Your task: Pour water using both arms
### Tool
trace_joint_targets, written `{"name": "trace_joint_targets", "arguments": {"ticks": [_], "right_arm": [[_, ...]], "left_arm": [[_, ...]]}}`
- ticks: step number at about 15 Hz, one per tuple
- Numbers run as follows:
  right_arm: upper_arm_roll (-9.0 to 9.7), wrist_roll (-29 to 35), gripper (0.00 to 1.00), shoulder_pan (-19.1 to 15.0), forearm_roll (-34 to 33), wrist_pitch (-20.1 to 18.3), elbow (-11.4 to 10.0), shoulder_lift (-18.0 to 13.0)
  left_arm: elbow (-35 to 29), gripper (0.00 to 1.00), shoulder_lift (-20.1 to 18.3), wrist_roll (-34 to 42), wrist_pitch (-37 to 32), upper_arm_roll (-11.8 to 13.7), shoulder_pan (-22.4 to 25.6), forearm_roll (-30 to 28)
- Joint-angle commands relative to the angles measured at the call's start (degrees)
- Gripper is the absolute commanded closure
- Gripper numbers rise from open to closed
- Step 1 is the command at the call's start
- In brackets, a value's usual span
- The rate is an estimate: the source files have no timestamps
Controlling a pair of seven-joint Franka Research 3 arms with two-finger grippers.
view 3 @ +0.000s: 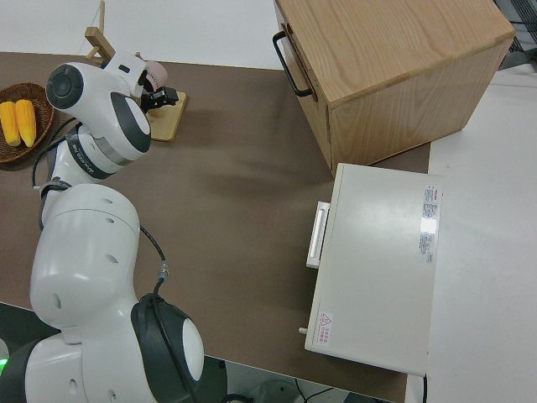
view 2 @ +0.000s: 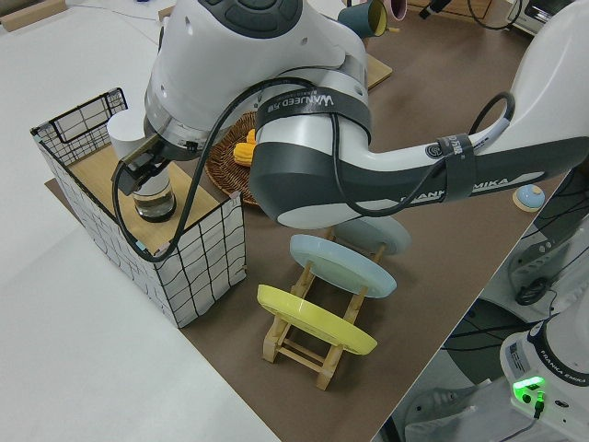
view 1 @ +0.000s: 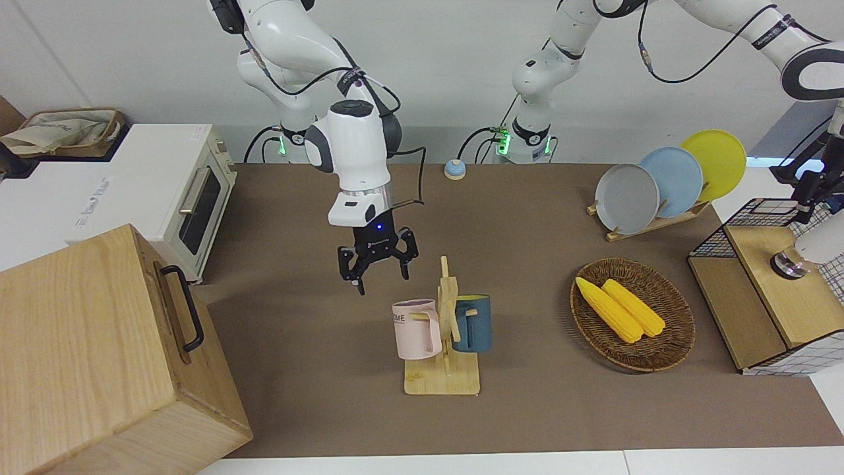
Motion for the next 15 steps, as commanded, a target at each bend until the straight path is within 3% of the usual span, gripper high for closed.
{"name": "trace_joint_targets", "arguments": {"ticks": [1,4,8,10,13,15], "right_arm": [[0.28,0.07,0.011,-0.09,-1.54,0.05,5.68,4.09],[0.28,-2.03,0.034,-0.09,-2.41,0.40,5.78,4.61],[0.19,-3.88,0.180,0.09,-2.76,0.32,9.37,7.16],[0.10,-3.97,0.205,0.18,-2.85,0.32,10.69,8.04],[-0.16,-4.06,0.366,0.44,-2.85,0.32,13.15,9.53],[-0.43,-4.41,0.560,1.14,-2.85,0.32,14.21,10.24]], "left_arm": [[-1.34,0.00,0.31,3.69,1.99,0.85,-0.09,-3.50],[-1.86,0.00,1.19,6.14,5.76,0.76,-0.36,-5.60],[-2.22,0.00,2.94,12.91,8.23,0.85,-0.27,-11.49],[-3.26,0.00,3.03,13.80,9.72,0.76,-0.36,-12.03],[-6.34,0.00,2.95,13.89,15.34,-0.03,-0.88,-13.08],[-6.87,0.00,3.03,14.93,16.23,-0.03,-0.89,-14.22]]}}
